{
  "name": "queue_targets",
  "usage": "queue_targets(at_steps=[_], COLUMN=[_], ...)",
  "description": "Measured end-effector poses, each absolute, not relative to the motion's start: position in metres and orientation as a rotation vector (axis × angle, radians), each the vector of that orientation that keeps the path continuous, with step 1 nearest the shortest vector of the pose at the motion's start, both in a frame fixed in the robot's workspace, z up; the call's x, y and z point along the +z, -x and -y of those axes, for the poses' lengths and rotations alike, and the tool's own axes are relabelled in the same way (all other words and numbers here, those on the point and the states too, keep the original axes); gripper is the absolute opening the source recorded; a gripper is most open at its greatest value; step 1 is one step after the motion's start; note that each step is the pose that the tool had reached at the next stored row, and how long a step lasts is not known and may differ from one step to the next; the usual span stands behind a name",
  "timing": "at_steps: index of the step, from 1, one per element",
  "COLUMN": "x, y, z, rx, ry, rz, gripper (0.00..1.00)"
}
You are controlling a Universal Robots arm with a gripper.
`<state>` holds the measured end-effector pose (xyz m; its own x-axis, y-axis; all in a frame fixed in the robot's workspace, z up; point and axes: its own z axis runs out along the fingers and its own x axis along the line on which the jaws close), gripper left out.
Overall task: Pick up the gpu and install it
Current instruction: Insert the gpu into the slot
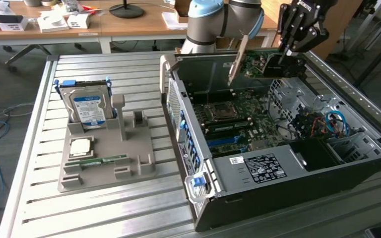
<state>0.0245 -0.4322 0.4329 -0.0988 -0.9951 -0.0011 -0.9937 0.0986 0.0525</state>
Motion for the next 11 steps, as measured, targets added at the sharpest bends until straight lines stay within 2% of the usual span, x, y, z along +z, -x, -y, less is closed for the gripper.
queue_targets(at_steps=[11], x=[0.4324], y=[-0.0237], z=[0.4316], rx=[-0.049], ry=[-2.189], rz=[2.211], gripper=[0.26])
